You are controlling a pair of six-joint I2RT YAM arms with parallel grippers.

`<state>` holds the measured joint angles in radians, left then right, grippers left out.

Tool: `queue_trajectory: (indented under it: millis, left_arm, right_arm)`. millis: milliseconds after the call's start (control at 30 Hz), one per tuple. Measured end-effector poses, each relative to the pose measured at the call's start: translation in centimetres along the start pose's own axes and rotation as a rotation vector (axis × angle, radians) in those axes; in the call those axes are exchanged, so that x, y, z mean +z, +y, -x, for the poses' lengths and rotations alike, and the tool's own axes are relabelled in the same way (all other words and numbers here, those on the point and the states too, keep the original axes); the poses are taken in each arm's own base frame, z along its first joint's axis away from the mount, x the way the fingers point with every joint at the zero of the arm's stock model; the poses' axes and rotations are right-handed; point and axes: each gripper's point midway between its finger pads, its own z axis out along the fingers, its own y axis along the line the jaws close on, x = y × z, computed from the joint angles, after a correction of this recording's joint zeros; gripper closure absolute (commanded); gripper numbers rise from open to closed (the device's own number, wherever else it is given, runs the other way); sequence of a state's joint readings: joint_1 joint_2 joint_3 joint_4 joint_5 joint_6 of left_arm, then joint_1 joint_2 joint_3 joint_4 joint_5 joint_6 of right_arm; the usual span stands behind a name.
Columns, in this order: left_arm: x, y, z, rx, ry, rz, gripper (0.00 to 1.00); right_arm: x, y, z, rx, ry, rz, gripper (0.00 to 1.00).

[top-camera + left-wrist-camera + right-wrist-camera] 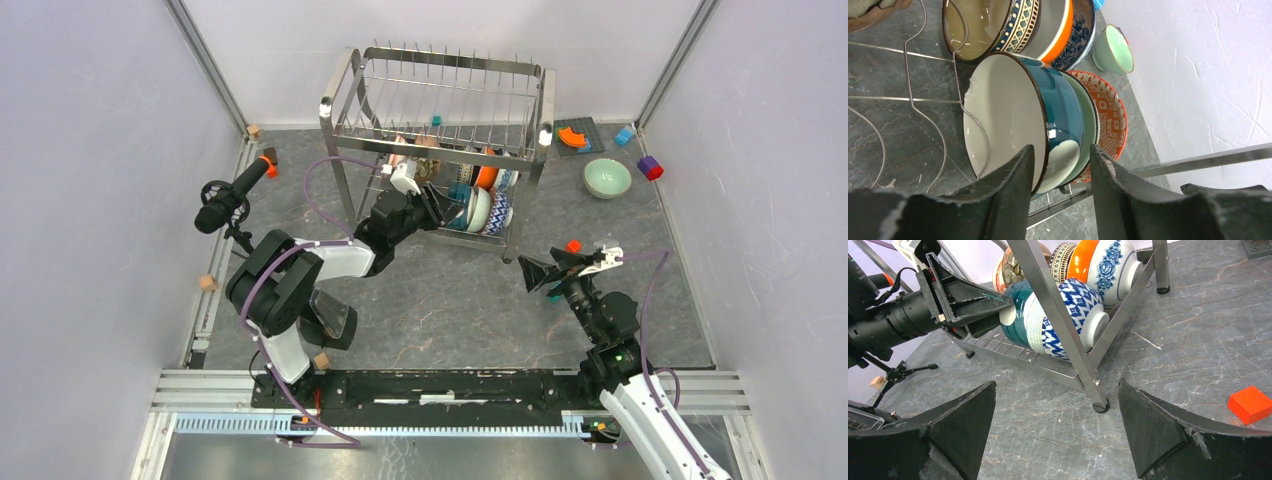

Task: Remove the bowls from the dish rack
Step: Pick up the bowl from the dish rack.

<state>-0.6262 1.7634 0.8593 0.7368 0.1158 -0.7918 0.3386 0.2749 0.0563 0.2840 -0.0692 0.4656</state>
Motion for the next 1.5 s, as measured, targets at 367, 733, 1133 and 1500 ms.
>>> queue_trajectory:
  millis: [367, 733, 1133, 1500]
  left_arm:
    - [0.1, 0.0, 0.0, 0.002, -0.027, -0.036, 0.75]
    - [-0.2, -0.2, -0.1, 0.005, -0.037, -0.06, 0.98]
    - [-1.0, -0.8, 0.3, 0.008, -0.042, -0.072, 0.98]
    - [-1.7, -0.7, 1.3, -0.025, -0.079, -0.095, 0.98]
  right_arm:
    - [0.0, 0.0, -0.1, -0.002, 0.002, 0.0, 0.03]
    - [0.3, 0.0, -0.1, 0.009, 0.005, 0.001, 0.03]
    - [0.4, 0.0, 0.0, 0.008, -0.001, 0.003, 0.04]
    - [0.3, 0.1, 0.2, 0.005, -0.009, 0.006, 0.03]
